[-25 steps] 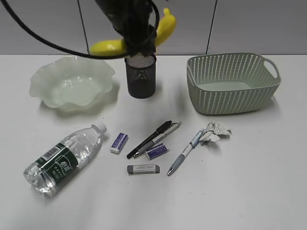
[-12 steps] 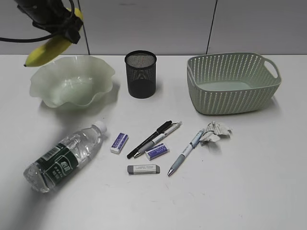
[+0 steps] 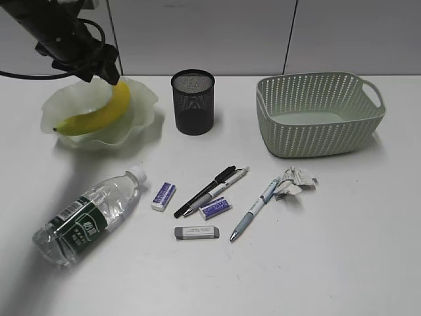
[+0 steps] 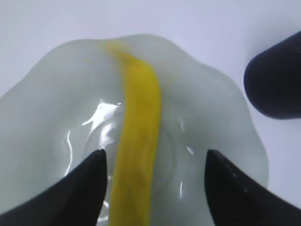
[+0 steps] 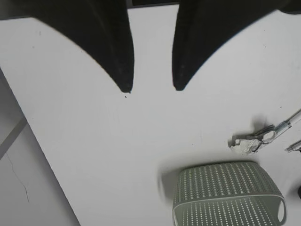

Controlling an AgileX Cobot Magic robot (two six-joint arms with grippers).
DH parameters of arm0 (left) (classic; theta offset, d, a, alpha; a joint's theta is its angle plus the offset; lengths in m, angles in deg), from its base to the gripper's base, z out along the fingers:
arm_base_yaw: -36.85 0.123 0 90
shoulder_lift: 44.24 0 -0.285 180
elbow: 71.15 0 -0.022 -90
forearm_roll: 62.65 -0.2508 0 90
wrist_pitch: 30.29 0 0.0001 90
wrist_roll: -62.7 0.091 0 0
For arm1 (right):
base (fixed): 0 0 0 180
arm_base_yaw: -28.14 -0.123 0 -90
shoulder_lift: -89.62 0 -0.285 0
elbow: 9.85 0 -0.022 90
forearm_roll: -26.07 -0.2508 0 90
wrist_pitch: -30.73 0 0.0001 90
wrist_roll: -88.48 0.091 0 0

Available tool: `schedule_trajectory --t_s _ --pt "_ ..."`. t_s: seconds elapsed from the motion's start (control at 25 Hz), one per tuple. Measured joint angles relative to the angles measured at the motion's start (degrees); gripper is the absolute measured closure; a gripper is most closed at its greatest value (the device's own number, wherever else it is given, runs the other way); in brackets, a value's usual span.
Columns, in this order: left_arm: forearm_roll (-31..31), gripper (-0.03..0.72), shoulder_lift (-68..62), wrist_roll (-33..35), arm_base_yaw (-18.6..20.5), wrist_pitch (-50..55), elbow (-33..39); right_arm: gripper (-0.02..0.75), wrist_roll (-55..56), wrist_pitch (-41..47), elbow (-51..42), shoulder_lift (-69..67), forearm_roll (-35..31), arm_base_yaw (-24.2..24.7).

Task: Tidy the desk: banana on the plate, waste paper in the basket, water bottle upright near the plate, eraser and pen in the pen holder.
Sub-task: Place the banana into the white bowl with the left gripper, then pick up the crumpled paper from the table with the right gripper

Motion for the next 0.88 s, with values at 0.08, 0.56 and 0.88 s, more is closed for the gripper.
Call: schedule_trajectory --t_s 0.08,0.56,0.88 --pt "-1.67 0.189 0.54 0.00 0.00 2.46 0.00 0.498 0.00 0.00 0.00 0.00 0.00 0.00" --pt "-8.84 0.181 22.05 -6.51 0.00 18.85 0.00 0.498 0.00 0.00 0.00 0.00 -0.23 0.00" --pt "-12.40 0.274 45.57 -11.90 0.00 20.52 7.49 0.498 0.00 0.00 0.00 0.00 -0.84 0.00"
